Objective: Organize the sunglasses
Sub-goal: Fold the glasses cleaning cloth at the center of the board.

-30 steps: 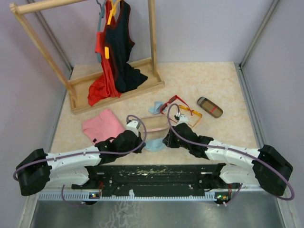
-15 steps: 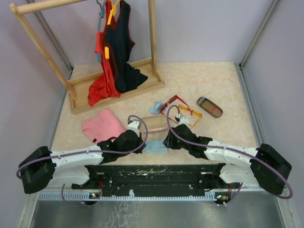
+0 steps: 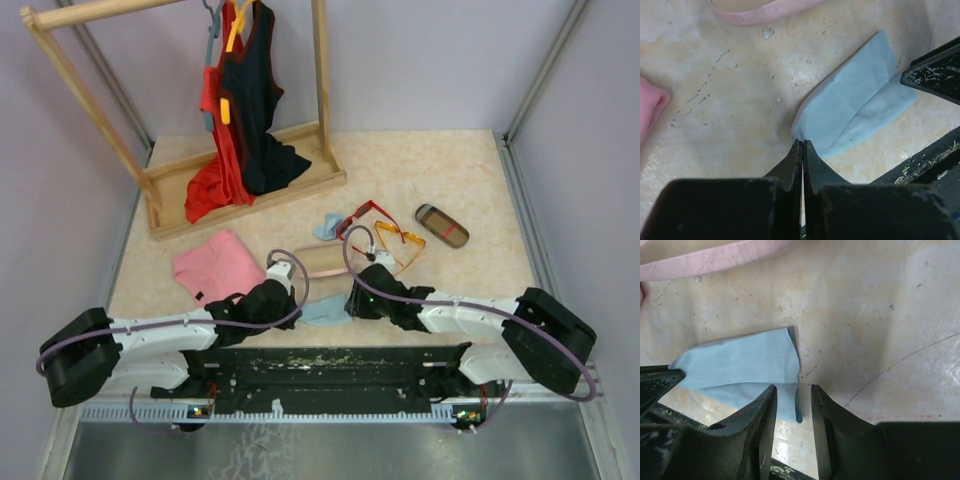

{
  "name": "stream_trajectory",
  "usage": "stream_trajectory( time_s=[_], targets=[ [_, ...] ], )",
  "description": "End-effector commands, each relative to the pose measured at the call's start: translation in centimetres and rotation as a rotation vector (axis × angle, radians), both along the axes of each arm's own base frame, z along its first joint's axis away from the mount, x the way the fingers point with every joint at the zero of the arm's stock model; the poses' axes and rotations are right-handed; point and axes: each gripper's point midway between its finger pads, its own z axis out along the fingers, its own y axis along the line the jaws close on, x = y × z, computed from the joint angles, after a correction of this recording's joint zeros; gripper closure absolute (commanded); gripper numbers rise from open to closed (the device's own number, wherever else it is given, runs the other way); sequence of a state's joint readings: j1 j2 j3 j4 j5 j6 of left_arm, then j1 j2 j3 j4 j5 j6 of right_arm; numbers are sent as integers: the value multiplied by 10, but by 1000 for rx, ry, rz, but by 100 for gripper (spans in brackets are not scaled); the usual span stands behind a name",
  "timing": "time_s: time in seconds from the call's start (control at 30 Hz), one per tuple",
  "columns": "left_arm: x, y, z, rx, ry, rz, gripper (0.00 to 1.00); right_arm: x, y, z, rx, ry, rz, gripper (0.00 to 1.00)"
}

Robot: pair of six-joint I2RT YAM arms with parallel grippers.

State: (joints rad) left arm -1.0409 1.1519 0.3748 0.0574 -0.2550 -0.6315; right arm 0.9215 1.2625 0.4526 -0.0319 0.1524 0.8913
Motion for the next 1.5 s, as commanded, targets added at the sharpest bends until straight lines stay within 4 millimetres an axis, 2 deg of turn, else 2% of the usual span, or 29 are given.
stream_trajectory(
  time_s=[0.0, 0.13, 0.33, 0.6, 0.7, 1.03, 1.3, 1.47],
  targets=[
    [-2, -3, -5, -10, 18, -10, 100, 15, 8, 12, -6, -38, -19, 64],
    [-2, -4, -5, -13, 18, -14, 100, 17, 13, 10, 1, -31, -6, 64],
    [-1, -6, -3, -12, 13, -20, 100, 19, 21, 4, 20, -9, 8, 71],
    [1, -9, 0, -15, 5, -23, 100, 25, 17, 2, -26, -35, 10, 96],
    [2, -10, 2, -17, 1, -26, 100, 27, 16, 8, -25, -59, 12, 100],
    [7, -19, 20, -49, -28, -36, 100, 30, 20, 43, 53, -146, 33, 100],
    [12, -24, 31, -76, -41, -24, 99, 26, 18, 46, 61, -145, 35, 100],
    [12, -25, 26, -72, -28, -28, 86, 22, 14, 42, 58, -135, 28, 100]
  ],
)
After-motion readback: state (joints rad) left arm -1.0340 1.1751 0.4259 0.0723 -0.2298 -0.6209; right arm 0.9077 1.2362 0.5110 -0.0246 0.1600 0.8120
